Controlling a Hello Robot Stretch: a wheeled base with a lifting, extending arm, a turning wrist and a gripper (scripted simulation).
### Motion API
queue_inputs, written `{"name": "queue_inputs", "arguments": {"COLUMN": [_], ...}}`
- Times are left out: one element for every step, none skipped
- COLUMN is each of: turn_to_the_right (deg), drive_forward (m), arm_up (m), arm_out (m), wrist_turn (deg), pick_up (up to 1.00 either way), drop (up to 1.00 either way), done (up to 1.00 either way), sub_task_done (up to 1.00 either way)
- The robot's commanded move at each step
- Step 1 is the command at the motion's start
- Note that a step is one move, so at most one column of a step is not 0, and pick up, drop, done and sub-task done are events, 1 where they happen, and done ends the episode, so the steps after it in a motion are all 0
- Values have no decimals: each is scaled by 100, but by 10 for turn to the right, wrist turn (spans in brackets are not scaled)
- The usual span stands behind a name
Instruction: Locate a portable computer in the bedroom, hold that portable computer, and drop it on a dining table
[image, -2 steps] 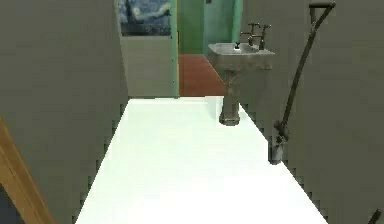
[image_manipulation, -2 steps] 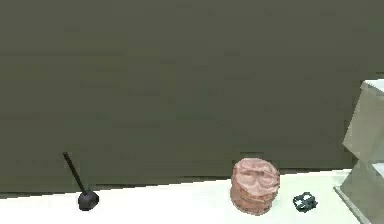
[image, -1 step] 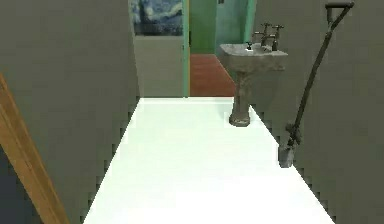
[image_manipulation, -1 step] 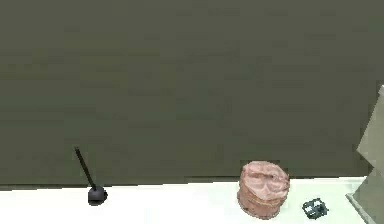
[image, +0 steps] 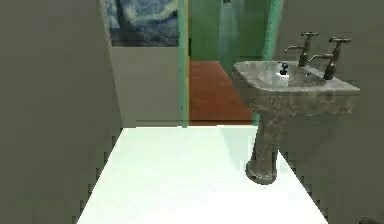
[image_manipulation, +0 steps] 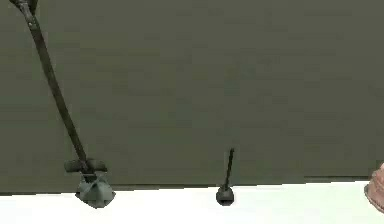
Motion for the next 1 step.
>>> {"name": "queue_inputs", "arguments": {"turn_to_the_right": [0], "drive_forward": [100], "arm_up": [0], "arm_out": [0], "wrist_turn": [0], "pick_up": [0], "drop": [0], "done": [0], "sub_task_done": [0]}}
